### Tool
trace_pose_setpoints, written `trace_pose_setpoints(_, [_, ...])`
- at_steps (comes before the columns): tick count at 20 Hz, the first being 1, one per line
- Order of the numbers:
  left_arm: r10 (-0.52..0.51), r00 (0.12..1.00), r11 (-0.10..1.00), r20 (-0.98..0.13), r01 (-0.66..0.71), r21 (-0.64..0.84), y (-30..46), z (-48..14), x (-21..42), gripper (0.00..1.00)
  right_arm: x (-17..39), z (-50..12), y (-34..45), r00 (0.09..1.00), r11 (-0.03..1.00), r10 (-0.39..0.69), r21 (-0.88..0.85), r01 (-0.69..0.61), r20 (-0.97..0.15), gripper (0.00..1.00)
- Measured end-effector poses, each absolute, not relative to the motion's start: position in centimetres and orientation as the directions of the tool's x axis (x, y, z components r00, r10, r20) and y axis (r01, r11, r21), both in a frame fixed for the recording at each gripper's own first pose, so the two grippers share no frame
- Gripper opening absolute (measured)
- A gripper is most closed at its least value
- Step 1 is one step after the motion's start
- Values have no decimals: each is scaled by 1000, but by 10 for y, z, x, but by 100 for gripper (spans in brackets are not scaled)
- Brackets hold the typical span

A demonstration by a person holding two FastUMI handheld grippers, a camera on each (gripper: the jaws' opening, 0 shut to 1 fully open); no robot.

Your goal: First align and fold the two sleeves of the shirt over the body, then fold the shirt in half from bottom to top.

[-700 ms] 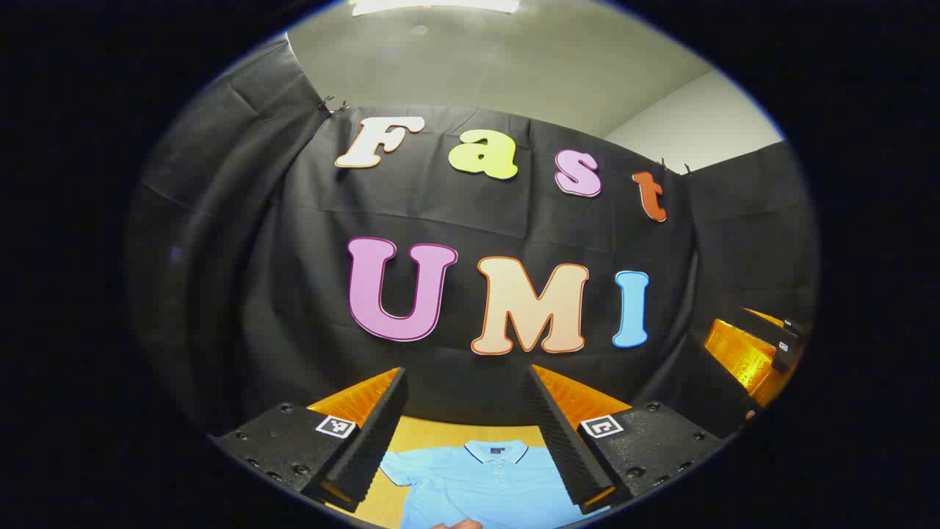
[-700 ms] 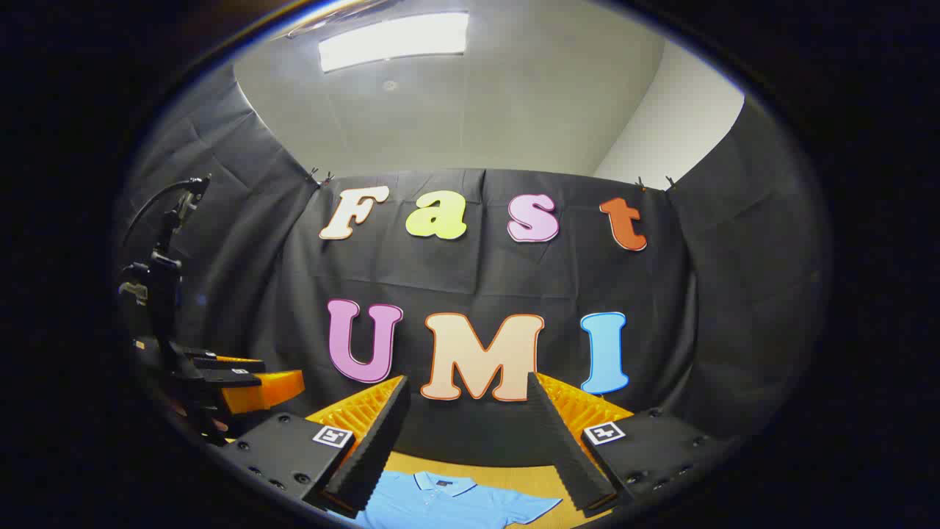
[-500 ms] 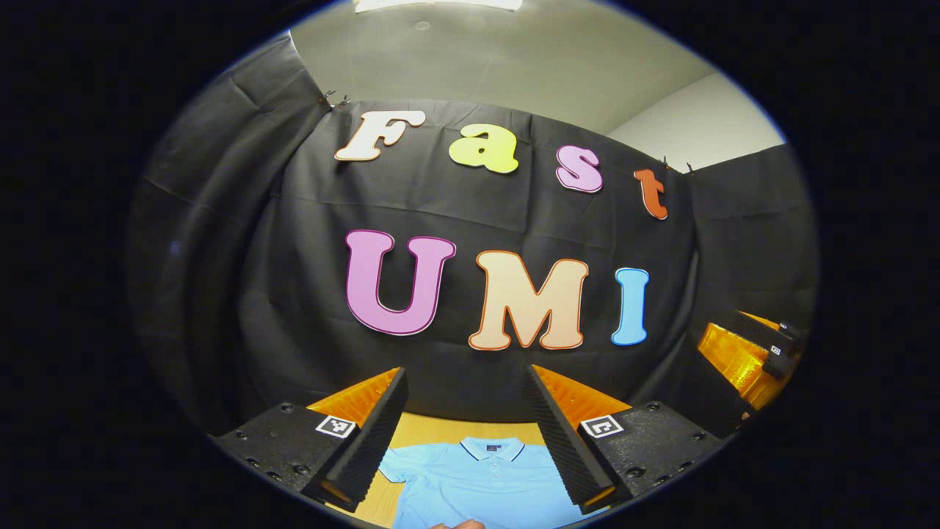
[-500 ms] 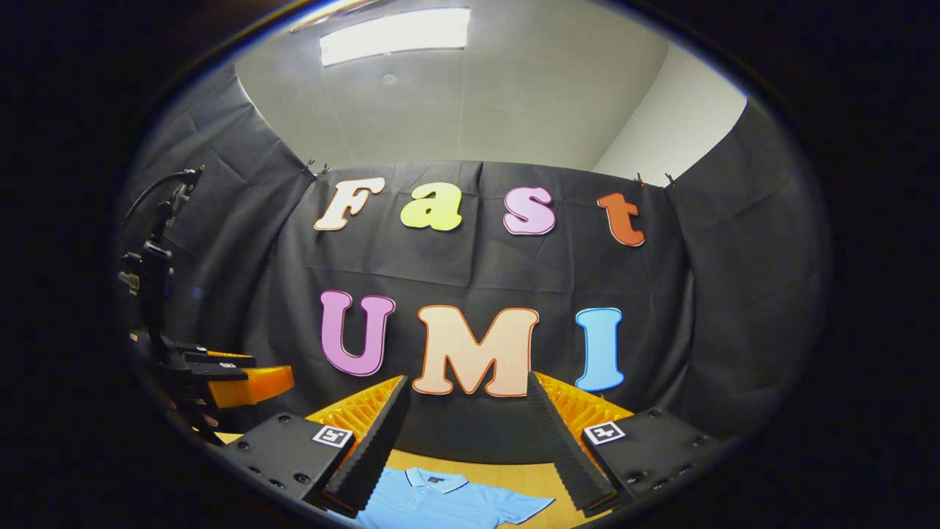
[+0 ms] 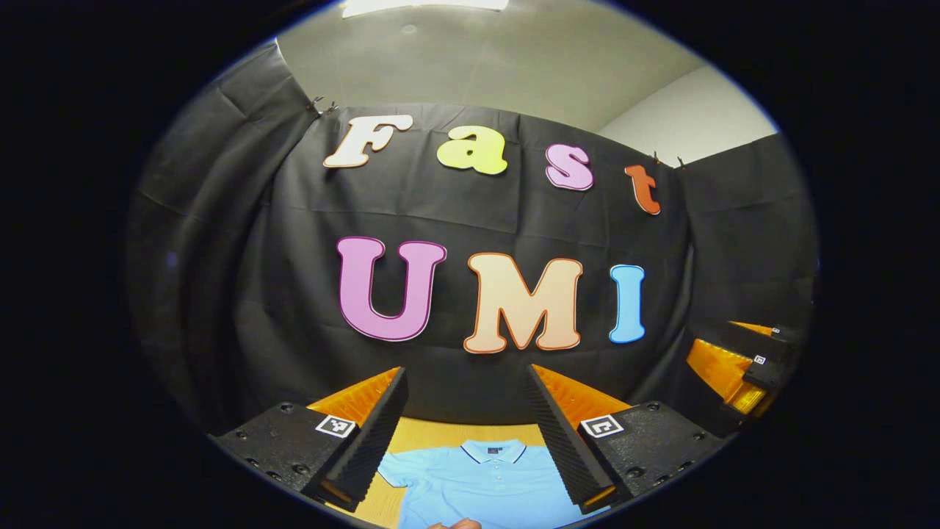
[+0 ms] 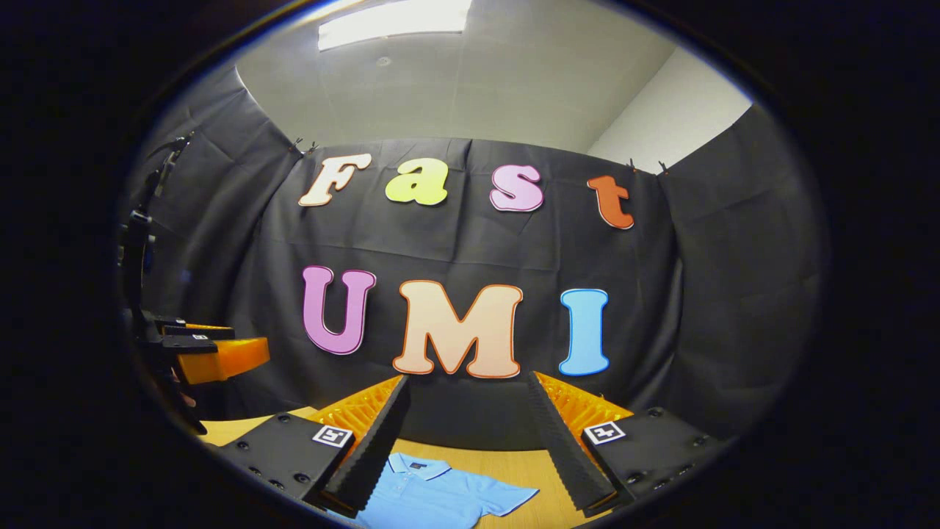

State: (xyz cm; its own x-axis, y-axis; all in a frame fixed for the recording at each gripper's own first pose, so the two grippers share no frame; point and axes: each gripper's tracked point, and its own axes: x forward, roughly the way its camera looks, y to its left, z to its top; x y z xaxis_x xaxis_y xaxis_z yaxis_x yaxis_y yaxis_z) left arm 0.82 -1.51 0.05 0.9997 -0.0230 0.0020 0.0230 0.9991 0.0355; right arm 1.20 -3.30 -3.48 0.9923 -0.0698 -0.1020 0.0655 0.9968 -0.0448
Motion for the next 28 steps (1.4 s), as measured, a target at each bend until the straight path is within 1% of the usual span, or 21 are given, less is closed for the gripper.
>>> trace_pose_setpoints(2, [-25,1000,999,6,25,37,-17,0,7,94,11,-38,-36,992,996,-75,-54,70,-102,99])
trace_pose_setpoints(3, [-25,1000,999,3,25,35,-20,-1,9,94,13,-41,-39,992,996,-74,-59,68,-104,98])
trace_pose_setpoints(4, [-24,1000,999,-2,24,32,-22,-3,9,94,14,-45,-41,991,996,-71,-66,64,-110,99])
trace_pose_setpoints(6, [-17,1000,999,-4,17,29,-26,-4,9,95,16,-57,-49,989,995,-66,-83,56,-129,98])
trace_pose_setpoints(7, [-11,1000,999,-3,11,30,-28,-5,9,94,20,-65,-54,988,994,-63,-92,51,-141,98])
trace_pose_setpoints(13, [62,998,995,7,-62,79,-33,-8,-1,95,40,-131,-98,973,995,-63,-91,44,-221,98])
trace_pose_setpoints(15, [81,997,992,6,-81,97,-32,-9,-4,94,46,-162,-115,957,993,-89,-102,63,-276,98])
trace_pose_setpoints(18, [69,998,994,-2,-68,91,-31,-14,-1,94,51,-209,-132,917,988,-132,-120,93,-377,99])
trace_pose_setpoints(21, [83,996,994,-39,-80,72,-15,-24,4,94,55,-253,-140,878,987,-157,-110,119,-451,100])
trace_pose_setpoints(25, [116,992,990,-52,-111,84,14,-25,7,94,51,-317,-150,803,982,-190,-109,156,-565,99])
trace_pose_setpoints(28, [139,988,987,-62,-132,96,31,-27,9,95,47,-365,-155,743,980,-199,-131,150,-639,99])
